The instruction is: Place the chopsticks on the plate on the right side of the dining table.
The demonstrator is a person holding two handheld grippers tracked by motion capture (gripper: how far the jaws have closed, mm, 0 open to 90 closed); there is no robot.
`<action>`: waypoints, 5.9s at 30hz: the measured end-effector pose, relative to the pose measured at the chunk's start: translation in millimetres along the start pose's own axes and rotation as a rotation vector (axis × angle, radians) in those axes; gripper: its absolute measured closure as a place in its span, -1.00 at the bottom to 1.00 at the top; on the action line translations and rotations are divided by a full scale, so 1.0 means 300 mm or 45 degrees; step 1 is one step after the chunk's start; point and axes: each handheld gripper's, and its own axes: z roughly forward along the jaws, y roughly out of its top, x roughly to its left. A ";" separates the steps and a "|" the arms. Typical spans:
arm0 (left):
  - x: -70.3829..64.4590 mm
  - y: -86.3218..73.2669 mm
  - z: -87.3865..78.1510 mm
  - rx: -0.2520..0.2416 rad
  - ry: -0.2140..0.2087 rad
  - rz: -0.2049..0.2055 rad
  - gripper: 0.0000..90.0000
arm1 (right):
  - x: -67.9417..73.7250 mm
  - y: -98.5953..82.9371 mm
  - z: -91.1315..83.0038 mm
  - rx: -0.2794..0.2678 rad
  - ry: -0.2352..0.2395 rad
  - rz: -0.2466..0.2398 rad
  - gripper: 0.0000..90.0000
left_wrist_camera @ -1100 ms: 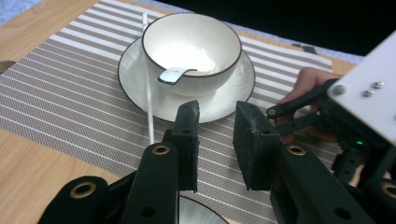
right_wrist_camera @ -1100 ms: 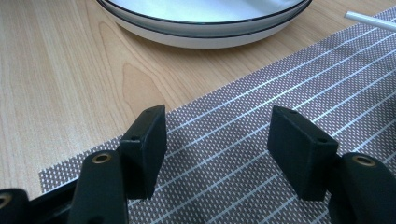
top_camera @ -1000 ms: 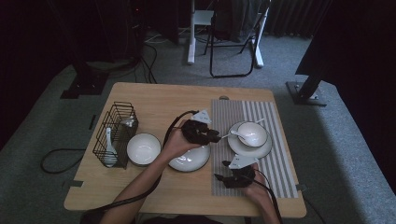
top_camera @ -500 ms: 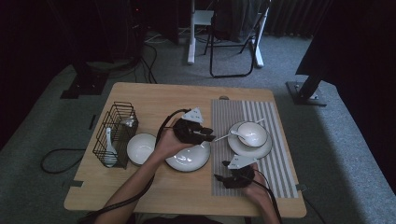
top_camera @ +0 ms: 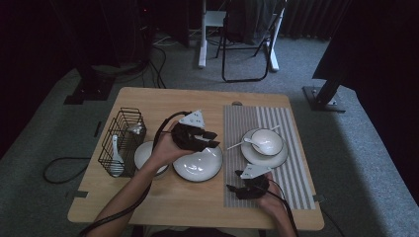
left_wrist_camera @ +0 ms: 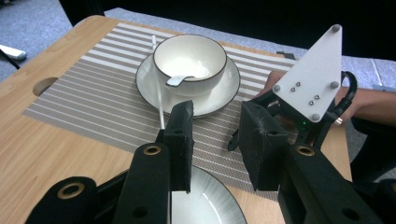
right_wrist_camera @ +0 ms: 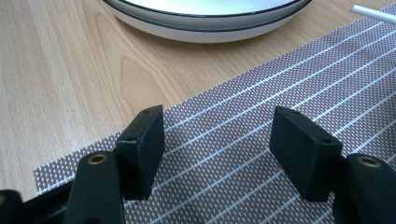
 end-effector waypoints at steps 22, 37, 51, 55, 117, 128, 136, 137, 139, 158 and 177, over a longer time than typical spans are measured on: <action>0.055 0.044 -0.192 -0.030 0.071 0.004 0.43 | 0.000 0.000 0.000 0.002 0.002 0.001 -0.22; 0.107 0.051 -0.313 -0.036 0.143 -0.011 0.39 | 0.000 0.000 0.001 0.003 0.001 0.002 -0.22; 0.154 -0.030 -0.390 -0.022 0.191 -0.013 0.36 | -0.001 0.000 0.000 0.002 0.002 0.002 -0.22; 0.165 -0.067 -0.420 -0.039 0.226 -0.046 0.36 | -0.002 0.000 0.000 0.002 0.003 0.003 -0.22; 0.189 -0.313 -0.590 0.003 0.437 -0.205 0.36 | -0.001 0.000 0.001 0.006 0.005 -0.002 -0.22; 0.218 -0.314 -0.570 -0.001 0.445 -0.225 0.37 | -0.001 0.000 0.001 0.007 0.004 -0.001 -0.22; 0.250 -0.315 -0.533 0.040 0.440 -0.239 0.37 | -0.001 0.000 0.001 0.006 0.004 0.001 -0.22; 0.257 -0.317 -0.528 0.050 0.440 -0.242 0.37 | 0.000 0.000 0.001 0.006 0.004 0.001 -0.22; 0.273 -0.324 -0.519 0.057 0.434 -0.263 0.37 | -0.001 0.000 0.001 0.006 0.004 0.000 -0.22; 0.386 -0.375 -0.471 0.155 0.452 -0.371 0.37 | -0.002 0.000 0.000 0.006 0.007 0.002 -0.22; 0.403 -0.384 -0.463 0.203 0.519 -0.403 0.51 | -0.001 0.000 0.000 0.005 0.009 0.003 -0.22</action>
